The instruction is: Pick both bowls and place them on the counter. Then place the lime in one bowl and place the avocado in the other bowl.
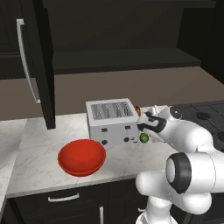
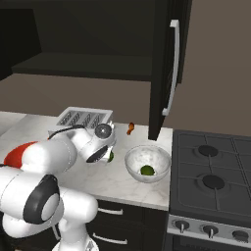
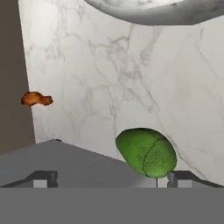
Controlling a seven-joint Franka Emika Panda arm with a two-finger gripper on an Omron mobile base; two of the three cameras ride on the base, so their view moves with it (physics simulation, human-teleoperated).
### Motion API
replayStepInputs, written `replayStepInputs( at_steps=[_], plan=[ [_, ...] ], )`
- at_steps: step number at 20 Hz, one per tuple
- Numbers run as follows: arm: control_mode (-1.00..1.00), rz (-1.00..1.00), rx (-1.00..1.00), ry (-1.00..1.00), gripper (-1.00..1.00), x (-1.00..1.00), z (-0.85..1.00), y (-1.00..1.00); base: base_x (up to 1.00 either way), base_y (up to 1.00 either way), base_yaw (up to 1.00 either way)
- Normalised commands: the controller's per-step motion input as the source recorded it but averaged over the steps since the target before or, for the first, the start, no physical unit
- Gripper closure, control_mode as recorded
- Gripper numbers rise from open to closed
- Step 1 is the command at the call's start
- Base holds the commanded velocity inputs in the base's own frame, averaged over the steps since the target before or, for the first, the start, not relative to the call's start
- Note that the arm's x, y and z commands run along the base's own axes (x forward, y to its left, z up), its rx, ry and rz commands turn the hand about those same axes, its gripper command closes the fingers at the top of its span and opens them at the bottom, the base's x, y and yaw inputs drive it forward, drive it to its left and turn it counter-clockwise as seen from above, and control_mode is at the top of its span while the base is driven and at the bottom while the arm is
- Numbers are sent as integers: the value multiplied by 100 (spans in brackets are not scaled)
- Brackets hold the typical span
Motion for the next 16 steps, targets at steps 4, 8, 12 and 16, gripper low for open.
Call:
replayStepInputs(
  at_steps=[4, 8, 12, 16],
  plan=[
    [-100, 11, 0, 4, -100, 10, -6, -2, 0, 0, 0],
    [-100, 7, 0, 6, -100, 0, 0, 0, 0, 0, 0],
    [-100, 4, 0, 9, -100, 0, 0, 0, 0, 0, 0],
    [-100, 1, 0, 15, -100, 3, 0, 0, 0, 0, 0]
  ],
)
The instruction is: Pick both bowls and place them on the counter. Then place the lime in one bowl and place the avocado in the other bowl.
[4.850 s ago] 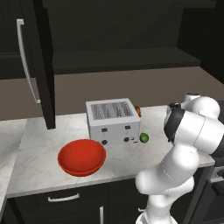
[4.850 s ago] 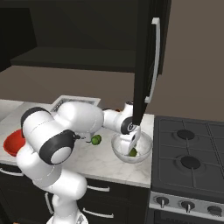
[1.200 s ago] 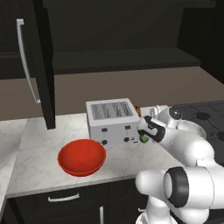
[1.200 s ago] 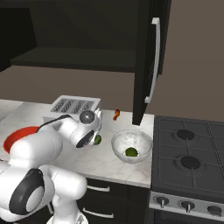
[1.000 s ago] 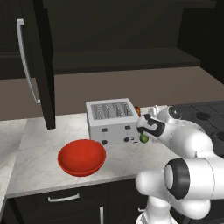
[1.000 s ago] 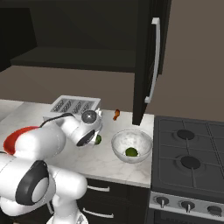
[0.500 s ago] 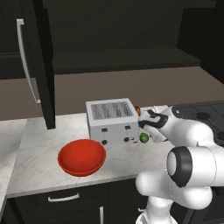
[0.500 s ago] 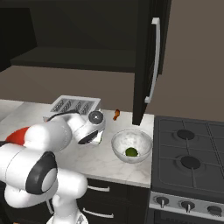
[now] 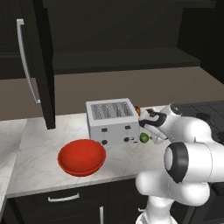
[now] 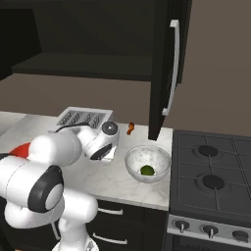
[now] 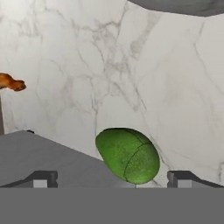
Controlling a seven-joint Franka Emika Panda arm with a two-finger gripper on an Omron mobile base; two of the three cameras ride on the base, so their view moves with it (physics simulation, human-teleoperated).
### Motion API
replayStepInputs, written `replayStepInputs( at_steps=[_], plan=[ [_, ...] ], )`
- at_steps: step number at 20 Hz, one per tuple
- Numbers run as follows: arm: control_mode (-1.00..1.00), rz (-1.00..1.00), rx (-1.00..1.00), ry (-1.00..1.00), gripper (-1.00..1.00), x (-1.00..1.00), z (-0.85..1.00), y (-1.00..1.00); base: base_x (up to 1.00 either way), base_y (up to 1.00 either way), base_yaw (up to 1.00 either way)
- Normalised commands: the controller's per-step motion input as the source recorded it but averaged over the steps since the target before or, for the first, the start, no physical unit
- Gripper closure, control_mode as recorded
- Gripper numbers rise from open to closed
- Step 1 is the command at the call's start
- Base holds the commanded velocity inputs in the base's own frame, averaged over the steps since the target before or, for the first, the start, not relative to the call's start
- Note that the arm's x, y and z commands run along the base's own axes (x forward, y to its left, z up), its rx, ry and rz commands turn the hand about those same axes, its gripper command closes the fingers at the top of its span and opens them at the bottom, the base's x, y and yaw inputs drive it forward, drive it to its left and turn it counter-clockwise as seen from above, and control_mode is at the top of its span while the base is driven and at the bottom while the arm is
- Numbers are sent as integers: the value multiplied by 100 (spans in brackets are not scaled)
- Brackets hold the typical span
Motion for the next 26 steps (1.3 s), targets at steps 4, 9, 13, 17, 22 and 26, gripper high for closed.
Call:
replayStepInputs(
  at_steps=[4, 9, 13, 17, 22, 26],
  plan=[
    [-100, 1, 0, 17, -100, 6, 0, 0, 0, 0, 0],
    [-100, 2, 0, 21, -100, 6, -3, 0, 0, 0, 0],
    [-100, 3, 0, 21, -100, 3, -11, 0, 0, 0, 0],
    [-100, 6, 0, 13, -100, 4, -17, 3, 0, 0, 0],
    [-100, 5, 0, 12, -100, 4, -24, 7, 0, 0, 0],
    [-100, 2, 0, 7, -100, 0, -26, 7, 0, 0, 0]
  ],
)
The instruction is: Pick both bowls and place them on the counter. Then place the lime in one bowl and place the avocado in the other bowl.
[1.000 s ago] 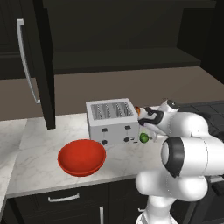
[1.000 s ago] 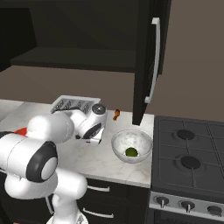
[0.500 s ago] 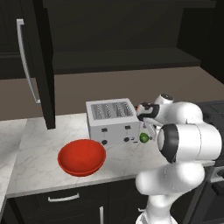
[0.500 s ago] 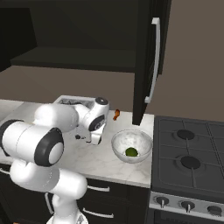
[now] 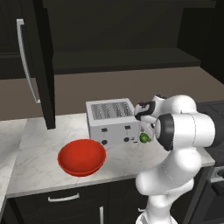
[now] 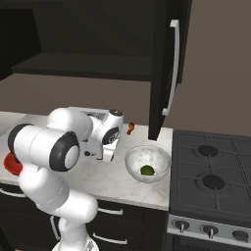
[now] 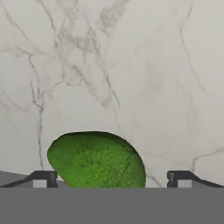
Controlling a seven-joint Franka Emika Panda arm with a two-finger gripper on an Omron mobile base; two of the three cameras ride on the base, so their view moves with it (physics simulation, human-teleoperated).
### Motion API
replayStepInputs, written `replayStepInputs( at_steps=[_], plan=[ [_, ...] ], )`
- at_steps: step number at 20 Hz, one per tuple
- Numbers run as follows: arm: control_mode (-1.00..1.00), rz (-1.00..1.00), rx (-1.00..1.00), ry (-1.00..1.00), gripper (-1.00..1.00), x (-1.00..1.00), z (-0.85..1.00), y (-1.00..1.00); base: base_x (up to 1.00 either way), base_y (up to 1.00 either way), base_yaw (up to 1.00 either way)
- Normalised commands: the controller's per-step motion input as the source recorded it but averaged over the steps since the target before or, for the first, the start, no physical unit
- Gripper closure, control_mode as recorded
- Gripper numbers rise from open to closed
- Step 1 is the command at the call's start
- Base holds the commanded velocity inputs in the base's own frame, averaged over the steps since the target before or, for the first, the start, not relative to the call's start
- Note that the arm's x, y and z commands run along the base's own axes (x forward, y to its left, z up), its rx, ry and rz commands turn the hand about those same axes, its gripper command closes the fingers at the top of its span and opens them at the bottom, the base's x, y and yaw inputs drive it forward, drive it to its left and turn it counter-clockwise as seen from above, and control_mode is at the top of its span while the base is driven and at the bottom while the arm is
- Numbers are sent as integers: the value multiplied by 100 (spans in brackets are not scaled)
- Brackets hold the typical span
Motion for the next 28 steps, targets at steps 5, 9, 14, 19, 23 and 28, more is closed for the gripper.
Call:
replayStepInputs(
  at_steps=[5, 9, 14, 19, 23, 28],
  plan=[
    [-100, 0, 0, 4, -100, 0, -27, 6, 0, 0, 0],
    [-100, 0, 0, 1, -100, 2, -25, 3, 0, 0, 0],
    [-100, 0, 0, 0, -100, 4, -19, 1, 0, 0, 0],
    [-100, 0, 0, 0, 100, -6, -17, 3, 0, 0, 0],
    [-100, 0, 0, 0, 100, -14, -5, 0, 0, 0, 0],
    [-100, 0, 0, 0, 100, -22, 4, 0, 0, 0, 0]
  ],
)
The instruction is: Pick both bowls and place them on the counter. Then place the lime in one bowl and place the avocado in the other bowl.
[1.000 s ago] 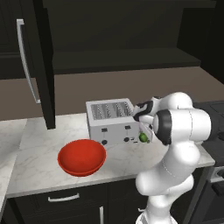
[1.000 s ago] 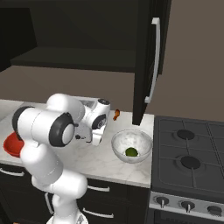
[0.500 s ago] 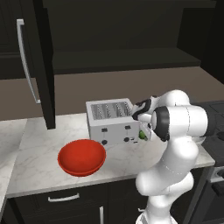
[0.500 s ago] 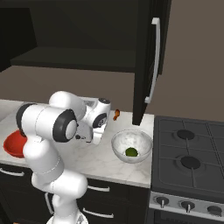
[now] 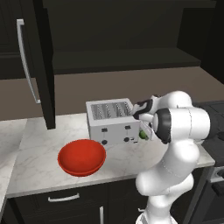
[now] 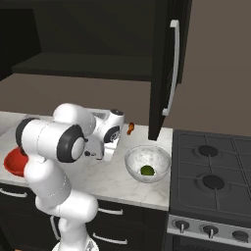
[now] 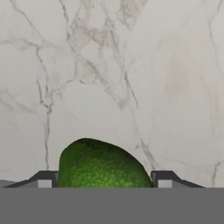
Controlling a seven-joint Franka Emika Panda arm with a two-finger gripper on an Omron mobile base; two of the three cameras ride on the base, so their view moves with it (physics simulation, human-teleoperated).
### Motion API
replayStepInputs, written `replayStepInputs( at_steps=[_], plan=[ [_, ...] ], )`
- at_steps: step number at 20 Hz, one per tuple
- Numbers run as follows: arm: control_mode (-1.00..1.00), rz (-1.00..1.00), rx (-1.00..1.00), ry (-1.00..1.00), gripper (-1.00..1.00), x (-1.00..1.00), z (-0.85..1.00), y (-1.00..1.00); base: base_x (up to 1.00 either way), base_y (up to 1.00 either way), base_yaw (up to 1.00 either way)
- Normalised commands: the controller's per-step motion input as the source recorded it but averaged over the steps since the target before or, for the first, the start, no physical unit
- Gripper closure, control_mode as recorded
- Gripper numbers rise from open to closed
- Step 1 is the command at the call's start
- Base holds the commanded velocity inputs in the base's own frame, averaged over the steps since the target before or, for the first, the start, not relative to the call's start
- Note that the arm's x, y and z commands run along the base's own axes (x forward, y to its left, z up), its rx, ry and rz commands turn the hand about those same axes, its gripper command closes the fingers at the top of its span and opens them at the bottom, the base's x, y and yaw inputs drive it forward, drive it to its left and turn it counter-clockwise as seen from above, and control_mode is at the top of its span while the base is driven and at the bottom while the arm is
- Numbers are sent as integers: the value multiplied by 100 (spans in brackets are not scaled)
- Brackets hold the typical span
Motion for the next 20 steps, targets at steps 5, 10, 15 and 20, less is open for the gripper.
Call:
replayStepInputs(
  at_steps=[5, 10, 15, 20],
  plan=[
    [-100, 0, 1, 0, 100, -25, 19, 0, 0, 0, 0],
    [-100, 0, 1, 0, 100, -32, 21, 0, 0, 0, 0],
    [-100, 0, 0, 0, 100, -38, 24, 0, 0, 0, 0],
    [-100, 0, 0, 0, 100, -41, 22, -1, 0, 0, 0]
  ],
)
